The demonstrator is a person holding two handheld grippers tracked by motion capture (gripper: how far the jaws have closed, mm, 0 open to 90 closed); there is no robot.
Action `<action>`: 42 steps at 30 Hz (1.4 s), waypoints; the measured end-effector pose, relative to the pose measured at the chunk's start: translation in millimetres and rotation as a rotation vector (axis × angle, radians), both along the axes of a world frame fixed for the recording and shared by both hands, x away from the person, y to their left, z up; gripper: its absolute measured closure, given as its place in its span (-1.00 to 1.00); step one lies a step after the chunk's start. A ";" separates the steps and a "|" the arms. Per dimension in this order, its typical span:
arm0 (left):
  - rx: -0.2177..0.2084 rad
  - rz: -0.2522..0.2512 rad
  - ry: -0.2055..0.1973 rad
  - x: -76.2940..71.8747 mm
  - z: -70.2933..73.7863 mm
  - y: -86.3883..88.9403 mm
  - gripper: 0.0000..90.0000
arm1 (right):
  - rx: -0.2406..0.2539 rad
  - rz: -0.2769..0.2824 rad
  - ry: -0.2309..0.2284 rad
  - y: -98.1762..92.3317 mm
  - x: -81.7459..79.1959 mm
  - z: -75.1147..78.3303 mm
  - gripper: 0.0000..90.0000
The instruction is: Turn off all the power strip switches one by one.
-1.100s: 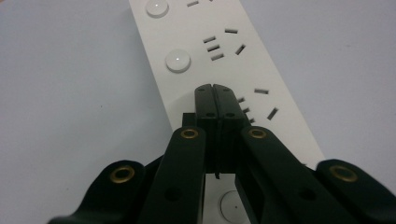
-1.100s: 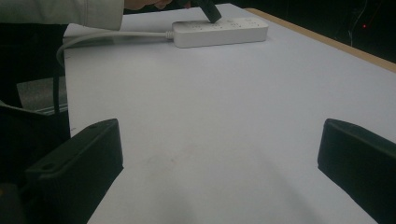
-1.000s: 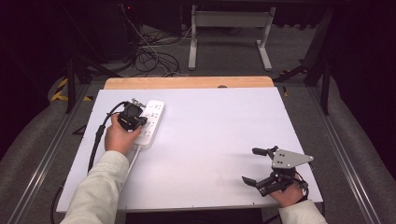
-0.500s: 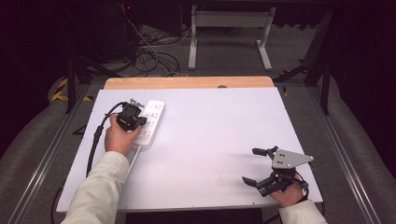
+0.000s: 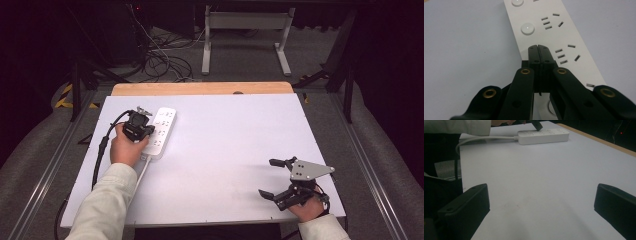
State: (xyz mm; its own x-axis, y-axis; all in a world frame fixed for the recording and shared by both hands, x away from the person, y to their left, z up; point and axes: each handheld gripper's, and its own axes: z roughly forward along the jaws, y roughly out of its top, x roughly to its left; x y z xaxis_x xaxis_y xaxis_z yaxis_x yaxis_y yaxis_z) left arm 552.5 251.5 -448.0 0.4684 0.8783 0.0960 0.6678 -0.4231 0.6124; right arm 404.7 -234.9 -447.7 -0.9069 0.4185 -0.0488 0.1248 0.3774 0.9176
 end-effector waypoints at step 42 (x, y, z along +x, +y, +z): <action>-0.164 0.019 -0.021 30.4 10.1 12.8 1.00 | 0.006 -0.002 0.011 -1.1 2.0 -1.3 -0.99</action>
